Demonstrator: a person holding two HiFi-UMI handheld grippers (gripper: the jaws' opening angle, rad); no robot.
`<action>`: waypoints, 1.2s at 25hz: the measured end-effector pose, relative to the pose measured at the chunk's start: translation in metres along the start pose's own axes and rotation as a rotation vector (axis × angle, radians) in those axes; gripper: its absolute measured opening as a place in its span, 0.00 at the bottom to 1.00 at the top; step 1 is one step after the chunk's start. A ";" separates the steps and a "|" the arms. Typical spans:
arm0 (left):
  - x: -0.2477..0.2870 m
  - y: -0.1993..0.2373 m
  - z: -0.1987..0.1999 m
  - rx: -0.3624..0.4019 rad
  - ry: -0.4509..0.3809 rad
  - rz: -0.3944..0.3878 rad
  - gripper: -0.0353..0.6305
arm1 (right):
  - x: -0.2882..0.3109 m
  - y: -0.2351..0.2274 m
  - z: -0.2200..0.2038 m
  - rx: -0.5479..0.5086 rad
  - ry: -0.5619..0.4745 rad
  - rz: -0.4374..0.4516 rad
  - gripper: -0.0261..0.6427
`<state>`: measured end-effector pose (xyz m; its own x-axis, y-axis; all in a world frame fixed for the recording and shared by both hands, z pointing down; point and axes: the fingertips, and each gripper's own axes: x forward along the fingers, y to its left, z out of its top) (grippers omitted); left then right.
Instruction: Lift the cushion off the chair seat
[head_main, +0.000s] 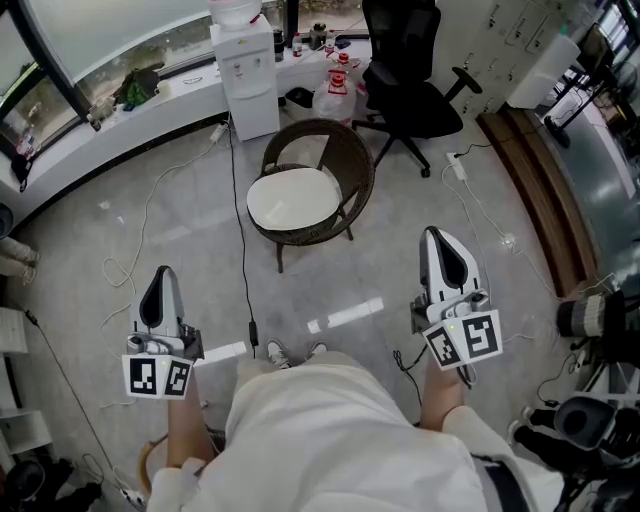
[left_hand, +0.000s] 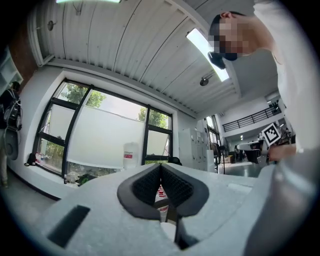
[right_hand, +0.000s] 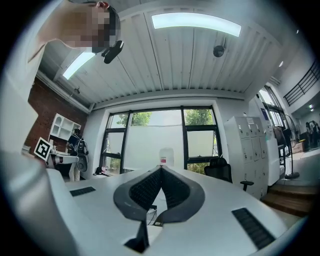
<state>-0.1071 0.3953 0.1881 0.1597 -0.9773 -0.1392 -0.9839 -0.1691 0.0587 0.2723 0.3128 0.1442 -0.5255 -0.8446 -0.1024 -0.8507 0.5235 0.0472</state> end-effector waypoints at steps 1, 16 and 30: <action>0.000 -0.002 0.002 -0.026 -0.018 -0.007 0.08 | 0.000 -0.002 0.000 0.004 -0.003 0.005 0.04; 0.009 0.005 0.005 -0.260 -0.115 0.015 0.83 | 0.009 -0.019 -0.017 0.073 -0.001 0.061 0.04; 0.128 0.085 -0.104 -0.439 0.044 -0.038 0.82 | 0.134 -0.015 -0.080 0.067 0.169 0.020 0.04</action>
<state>-0.1621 0.2429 0.2784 0.2079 -0.9722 -0.1078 -0.8511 -0.2341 0.4700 0.2135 0.1825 0.2093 -0.5416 -0.8381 0.0661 -0.8404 0.5415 -0.0198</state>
